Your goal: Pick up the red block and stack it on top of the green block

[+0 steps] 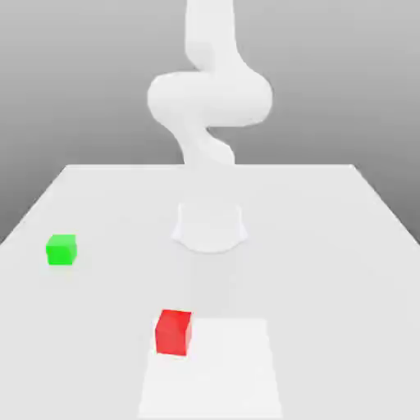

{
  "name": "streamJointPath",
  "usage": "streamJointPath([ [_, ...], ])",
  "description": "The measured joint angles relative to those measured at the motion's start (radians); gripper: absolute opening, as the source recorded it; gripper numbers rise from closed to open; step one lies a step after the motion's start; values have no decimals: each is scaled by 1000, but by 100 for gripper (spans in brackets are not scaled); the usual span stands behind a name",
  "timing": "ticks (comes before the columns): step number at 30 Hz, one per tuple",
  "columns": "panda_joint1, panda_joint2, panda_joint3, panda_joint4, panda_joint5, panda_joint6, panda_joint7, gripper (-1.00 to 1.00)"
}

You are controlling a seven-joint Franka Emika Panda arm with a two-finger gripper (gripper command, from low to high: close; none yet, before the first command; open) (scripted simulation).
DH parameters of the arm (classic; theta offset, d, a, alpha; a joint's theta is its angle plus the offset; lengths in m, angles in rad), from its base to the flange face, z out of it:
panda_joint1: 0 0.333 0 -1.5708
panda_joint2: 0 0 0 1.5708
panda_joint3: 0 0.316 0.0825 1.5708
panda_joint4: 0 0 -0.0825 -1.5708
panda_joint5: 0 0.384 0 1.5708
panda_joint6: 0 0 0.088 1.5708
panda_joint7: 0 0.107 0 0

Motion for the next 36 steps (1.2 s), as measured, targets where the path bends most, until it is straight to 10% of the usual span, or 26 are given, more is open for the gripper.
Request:
streamJointPath([
  [17, -43, 638, -87, -439, -1, 415, -15, 0],
  [25, -90, 928, -35, -443, 61, 651, -62, 0],
  [26, -97, 947, -26, -441, 67, 668, -66, -100],
  [36, -83, 856, -49, -453, 30, 590, -40, -100],
])
